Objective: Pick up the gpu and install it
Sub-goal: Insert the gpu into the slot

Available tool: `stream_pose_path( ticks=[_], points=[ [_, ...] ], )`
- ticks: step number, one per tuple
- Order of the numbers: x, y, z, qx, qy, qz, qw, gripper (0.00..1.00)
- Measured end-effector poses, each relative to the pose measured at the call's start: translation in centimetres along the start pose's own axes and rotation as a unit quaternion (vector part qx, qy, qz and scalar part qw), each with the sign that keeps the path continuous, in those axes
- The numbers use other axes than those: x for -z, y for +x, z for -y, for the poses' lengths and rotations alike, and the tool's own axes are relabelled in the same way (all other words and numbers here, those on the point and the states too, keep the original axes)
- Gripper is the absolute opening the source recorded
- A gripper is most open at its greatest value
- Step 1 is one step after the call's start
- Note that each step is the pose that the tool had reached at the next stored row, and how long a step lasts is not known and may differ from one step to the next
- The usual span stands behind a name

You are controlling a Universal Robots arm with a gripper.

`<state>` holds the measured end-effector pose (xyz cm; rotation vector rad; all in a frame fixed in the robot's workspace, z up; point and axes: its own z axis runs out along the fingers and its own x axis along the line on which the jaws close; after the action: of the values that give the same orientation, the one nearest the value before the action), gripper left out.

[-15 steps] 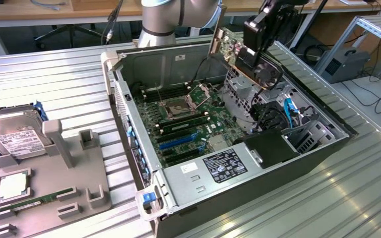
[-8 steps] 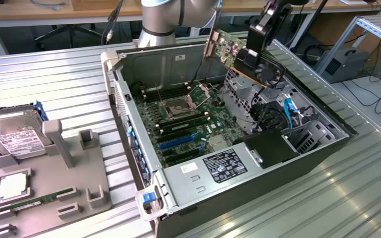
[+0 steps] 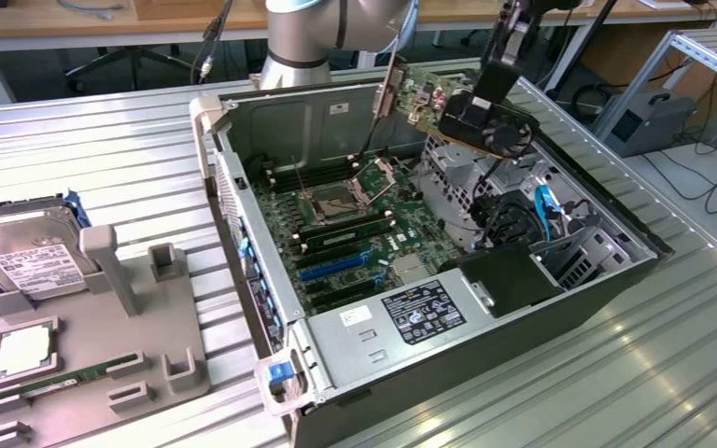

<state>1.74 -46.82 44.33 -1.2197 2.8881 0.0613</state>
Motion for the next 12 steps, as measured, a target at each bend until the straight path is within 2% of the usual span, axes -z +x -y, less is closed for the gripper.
stream_pose_path(
  ticks=[3, 5, 7, 9, 10, 11, 12],
  points=[
    [0.00, 0.00, 0.00, 0.031, -0.0007, -0.0010, 0.9995, 0.27],
    [0.00, 0.00, 0.00, 0.063, -0.0013, -0.0021, 0.9980, 0.27],
    [0.00, 0.00, 0.00, 0.098, -0.0020, -0.0033, 0.9952, 0.27],
    [0.00, 0.00, 0.00, 0.131, -0.0027, -0.0044, 0.9913, 0.27],
    [0.00, 0.00, 0.00, 0.155, -0.0032, -0.0052, 0.9880, 0.27],
    [0.00, 0.00, 0.00, 0.170, -0.0035, -0.0057, 0.9855, 0.27],
    [0.00, 0.00, 0.00, 0.187, -0.0038, -0.0063, 0.9824, 0.27]
  ],
)
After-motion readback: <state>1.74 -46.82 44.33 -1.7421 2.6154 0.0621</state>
